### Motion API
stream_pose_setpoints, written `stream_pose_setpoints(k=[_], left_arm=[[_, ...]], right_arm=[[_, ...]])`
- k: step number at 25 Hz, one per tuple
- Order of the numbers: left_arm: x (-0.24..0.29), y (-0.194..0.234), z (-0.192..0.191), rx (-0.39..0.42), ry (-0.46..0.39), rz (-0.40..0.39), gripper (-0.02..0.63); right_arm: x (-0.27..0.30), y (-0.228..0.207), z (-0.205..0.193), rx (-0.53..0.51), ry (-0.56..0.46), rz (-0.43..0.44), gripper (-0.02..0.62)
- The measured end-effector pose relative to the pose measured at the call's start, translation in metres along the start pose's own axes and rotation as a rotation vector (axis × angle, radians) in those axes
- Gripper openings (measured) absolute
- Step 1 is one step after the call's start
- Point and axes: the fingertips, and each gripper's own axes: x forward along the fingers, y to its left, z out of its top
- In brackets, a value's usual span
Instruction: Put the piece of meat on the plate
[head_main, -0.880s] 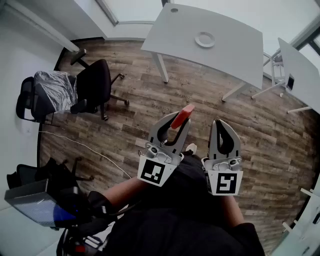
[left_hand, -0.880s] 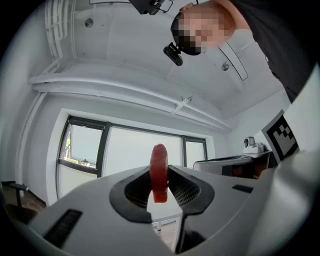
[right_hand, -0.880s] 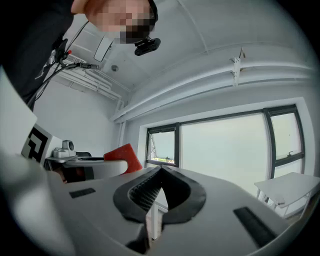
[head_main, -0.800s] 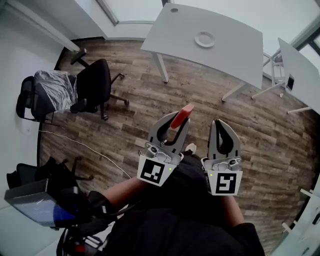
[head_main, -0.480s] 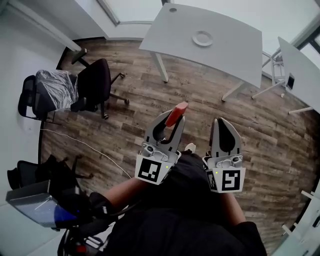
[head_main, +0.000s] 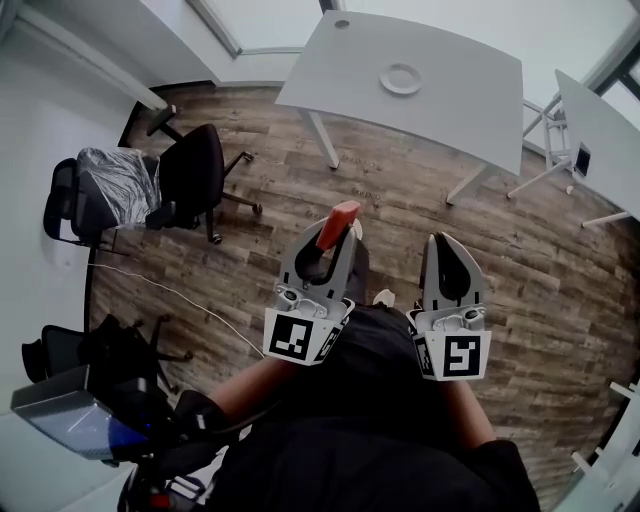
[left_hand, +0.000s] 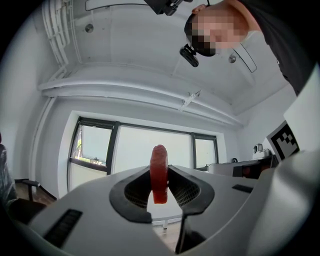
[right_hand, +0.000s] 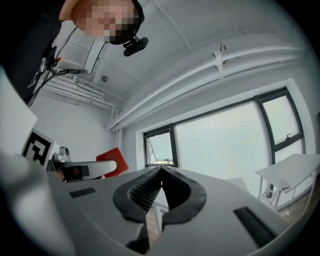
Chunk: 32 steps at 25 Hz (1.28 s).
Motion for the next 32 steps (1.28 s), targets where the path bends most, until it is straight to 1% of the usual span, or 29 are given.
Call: stream_pose_setpoints(k=[4, 8, 11, 15, 19, 24, 27, 29, 32], left_arm=[[0.017, 0.004, -0.005, -0.013, -0.001, -0.022, 0.097], [0.054, 0.009, -0.014, -0.012, -0.009, -0.075, 0.097], [0.087, 0.018, -0.022, -0.015, -0.01, -0.11, 0.097], [0.141, 0.033, -0.034, -0.042, 0.012, -0.145, 0.097], [0.19, 0.052, -0.031, -0.03, 0.002, -0.133, 0.097], [0.239, 0.084, -0.031, -0.069, 0.02, -0.116, 0.097], [0.261, 0.108, -0.031, -0.064, 0.046, -0.094, 0.097], [0.274, 0.124, -0.03, -0.06, 0.047, -0.083, 0.097], [0.288, 0.146, -0.031, -0.077, 0.048, -0.071, 0.097]], right_arm=[[0.005, -0.013, -0.008, -0.012, 0.024, -0.057, 0.006], [0.018, -0.035, -0.018, -0.042, 0.058, -0.09, 0.006], [0.041, -0.051, -0.022, -0.064, 0.068, -0.112, 0.005], [0.087, -0.078, -0.02, -0.084, 0.063, -0.13, 0.006], [0.137, -0.103, -0.015, -0.065, 0.048, -0.126, 0.006], [0.204, -0.122, -0.01, -0.045, 0.051, -0.114, 0.006], [0.236, -0.128, -0.008, -0.04, 0.06, -0.1, 0.005], [0.257, -0.132, -0.007, -0.053, 0.07, -0.097, 0.005], [0.287, -0.135, -0.012, -0.077, 0.106, -0.101, 0.005]])
